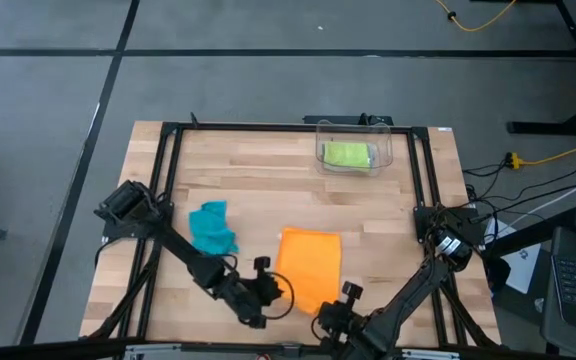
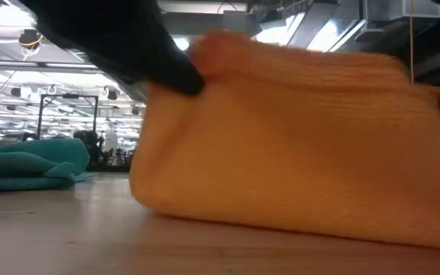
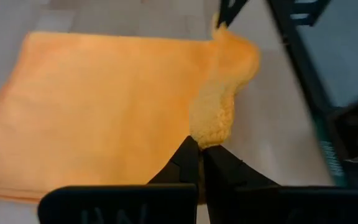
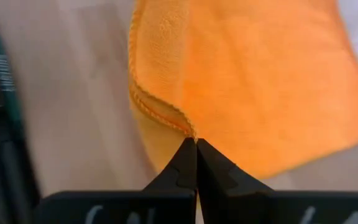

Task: Fold microfiber towels
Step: Fold the orange microfiber

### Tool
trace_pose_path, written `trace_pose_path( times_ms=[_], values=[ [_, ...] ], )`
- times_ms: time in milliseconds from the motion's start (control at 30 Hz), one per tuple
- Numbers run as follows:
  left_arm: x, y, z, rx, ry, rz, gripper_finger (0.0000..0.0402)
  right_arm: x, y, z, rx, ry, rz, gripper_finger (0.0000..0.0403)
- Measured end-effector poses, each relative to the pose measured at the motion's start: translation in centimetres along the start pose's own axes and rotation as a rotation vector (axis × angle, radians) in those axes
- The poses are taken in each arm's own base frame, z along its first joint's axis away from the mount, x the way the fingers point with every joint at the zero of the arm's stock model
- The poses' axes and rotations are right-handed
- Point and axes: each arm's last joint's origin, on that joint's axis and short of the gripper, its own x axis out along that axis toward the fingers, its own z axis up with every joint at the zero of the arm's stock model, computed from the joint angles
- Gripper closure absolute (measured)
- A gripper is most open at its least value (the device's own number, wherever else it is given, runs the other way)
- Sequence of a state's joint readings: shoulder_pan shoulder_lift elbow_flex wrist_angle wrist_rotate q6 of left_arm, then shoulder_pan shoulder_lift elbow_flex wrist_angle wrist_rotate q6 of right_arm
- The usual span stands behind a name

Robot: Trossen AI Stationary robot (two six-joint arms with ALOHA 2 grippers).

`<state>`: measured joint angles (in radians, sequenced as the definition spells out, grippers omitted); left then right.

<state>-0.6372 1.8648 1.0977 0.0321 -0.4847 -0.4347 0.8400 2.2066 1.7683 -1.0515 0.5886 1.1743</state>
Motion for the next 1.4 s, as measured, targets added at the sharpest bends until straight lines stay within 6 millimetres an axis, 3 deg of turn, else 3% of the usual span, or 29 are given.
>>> trace_pose_path(
  times_ms=[600,867,1000,1167,1400],
  values=[
    [2.1,5.1,1.0,0.032,0.065,0.169,0.0401,1.9,-4.8,2.3,-0.050,0.054,-0.349,0.0403],
    [3.0,8.4,1.4,-0.003,0.118,0.267,0.0401,3.2,-6.1,3.5,-0.042,0.088,-0.392,0.0403],
    [3.2,9.2,1.4,-0.011,0.133,0.287,0.0401,4.4,-7.1,3.5,-0.043,0.124,-0.440,0.0401],
    [3.3,9.3,1.4,-0.020,0.151,0.252,0.0396,5.8,-8.2,3.1,-0.018,0.172,-0.482,0.0377],
    [3.6,10.5,1.6,-0.034,0.172,0.260,0.0356,6.4,-8.9,3.5,-0.002,0.200,-0.498,0.0318]
  ],
)
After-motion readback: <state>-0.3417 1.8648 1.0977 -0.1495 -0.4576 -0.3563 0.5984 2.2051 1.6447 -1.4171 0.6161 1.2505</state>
